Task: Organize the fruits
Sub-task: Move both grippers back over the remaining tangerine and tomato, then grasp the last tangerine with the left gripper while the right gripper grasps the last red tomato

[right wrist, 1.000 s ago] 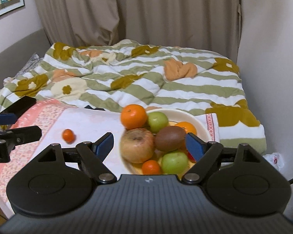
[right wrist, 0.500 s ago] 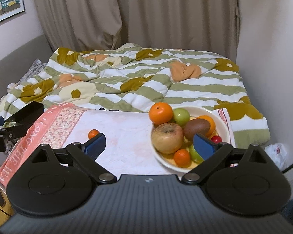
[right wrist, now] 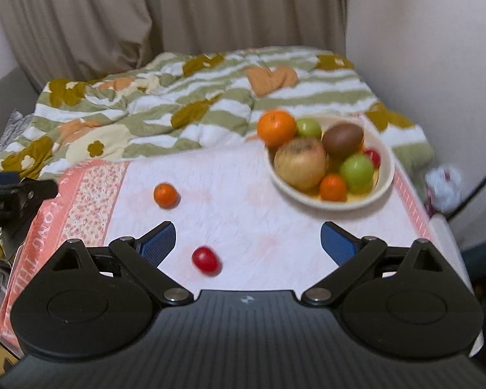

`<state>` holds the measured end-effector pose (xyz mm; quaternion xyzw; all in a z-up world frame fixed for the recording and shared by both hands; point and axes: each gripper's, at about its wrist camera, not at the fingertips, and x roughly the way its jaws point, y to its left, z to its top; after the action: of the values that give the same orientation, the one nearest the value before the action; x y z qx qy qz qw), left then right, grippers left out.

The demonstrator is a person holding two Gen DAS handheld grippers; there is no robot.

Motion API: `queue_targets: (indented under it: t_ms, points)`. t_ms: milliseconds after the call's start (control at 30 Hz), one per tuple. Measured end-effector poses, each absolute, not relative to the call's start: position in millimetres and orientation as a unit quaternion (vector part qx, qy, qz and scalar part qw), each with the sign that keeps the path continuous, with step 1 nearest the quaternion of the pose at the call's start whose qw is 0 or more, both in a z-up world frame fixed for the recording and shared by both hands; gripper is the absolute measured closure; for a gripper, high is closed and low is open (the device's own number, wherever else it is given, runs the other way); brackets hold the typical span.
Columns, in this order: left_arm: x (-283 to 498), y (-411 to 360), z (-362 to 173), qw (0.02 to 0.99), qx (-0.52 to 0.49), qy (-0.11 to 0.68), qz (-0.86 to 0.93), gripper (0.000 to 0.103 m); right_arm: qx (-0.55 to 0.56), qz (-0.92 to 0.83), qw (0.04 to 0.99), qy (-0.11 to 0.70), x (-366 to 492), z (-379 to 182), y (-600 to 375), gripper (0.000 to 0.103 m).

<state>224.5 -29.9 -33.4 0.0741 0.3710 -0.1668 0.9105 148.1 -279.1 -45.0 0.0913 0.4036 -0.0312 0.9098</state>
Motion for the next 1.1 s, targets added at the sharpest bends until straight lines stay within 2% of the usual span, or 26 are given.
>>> queue_targets:
  t_ms: [467,700,833,900,1000,1033,1067,1100]
  points:
    - [301,-67,-102,0.855,0.109,0.428,-0.273,0.006,0.099,-0.052,0.88,0.461,183,-111,-233,0.0]
    - [316,-93,-129,0.832,0.126,0.443,-0.308,0.032,0.091,-0.054,0.876,0.47,193,-131,-223,0.0]
    - [322,-99,-141,0.826,0.13,0.445,-0.321,0.036,0.093,-0.054,0.87,0.481,200,-141,-220,0.01]
    - [324,-100,-144,0.826,0.127,0.444,-0.323,0.043,0.088,-0.052,0.868,0.486,202,-143,-219,0.013]
    - [327,-101,-146,0.827,0.121,0.442,-0.325,0.048,0.08,-0.051,0.866,0.491,204,-146,-217,0.019]
    - [327,-101,-146,0.827,0.12,0.441,-0.327,0.051,0.08,-0.049,0.865,0.492,204,-146,-217,0.021]
    - [327,-102,-147,0.826,0.121,0.442,-0.328,0.063,0.079,-0.048,0.865,0.494,205,-147,-216,0.022]
    - [327,-102,-147,0.826,0.122,0.441,-0.33,0.063,0.077,-0.048,0.865,0.494,206,-147,-216,0.023]
